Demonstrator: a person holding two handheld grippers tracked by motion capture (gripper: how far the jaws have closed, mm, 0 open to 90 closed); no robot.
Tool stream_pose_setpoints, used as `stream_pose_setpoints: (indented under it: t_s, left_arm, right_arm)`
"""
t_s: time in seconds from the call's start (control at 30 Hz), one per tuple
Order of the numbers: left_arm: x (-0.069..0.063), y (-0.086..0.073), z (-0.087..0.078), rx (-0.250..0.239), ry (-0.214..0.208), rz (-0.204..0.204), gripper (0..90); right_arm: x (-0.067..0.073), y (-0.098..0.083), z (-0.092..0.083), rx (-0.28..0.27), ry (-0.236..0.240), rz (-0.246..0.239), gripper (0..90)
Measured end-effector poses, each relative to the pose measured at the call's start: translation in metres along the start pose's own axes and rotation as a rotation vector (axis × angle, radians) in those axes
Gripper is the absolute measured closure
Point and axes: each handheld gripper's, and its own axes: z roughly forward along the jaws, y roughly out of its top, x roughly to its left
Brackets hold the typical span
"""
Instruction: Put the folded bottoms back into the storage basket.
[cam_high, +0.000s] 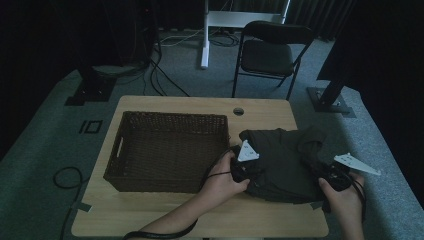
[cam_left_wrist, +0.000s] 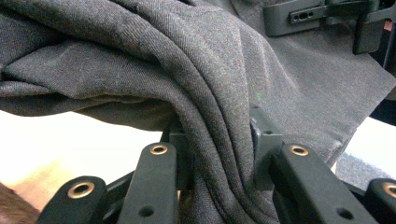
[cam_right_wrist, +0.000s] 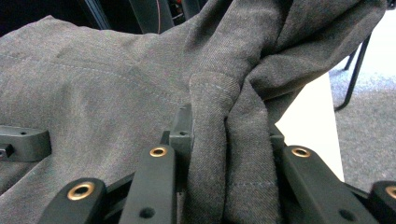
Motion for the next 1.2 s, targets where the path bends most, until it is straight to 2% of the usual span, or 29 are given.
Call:
stream_pose_setpoints:
  t_s: [0.23, 0.4, 0.87, 1.2]
  left_arm:
    - [0.014, 0.01, -0.022, -0.023, 0.028, 0.032, 69.3]
    - [0.028, 0.01, -0.036, -0.033, 0.05, 0.046, 69.2]
    - [0.066, 0.005, -0.083, -0.046, 0.087, 0.004, 69.2]
    - [0.091, -0.009, -0.118, -0.064, 0.126, -0.011, 69.1]
  right_arm:
    - [0.016, 0.02, 0.005, -0.029, 0.028, -0.013, 68.1]
    - [0.032, 0.031, 0.014, -0.044, 0.047, -0.03, 68.2]
    - [0.075, 0.057, 0.047, -0.035, 0.119, -0.053, 68.2]
    - [0.108, 0.068, 0.073, -0.031, 0.169, -0.069, 68.2]
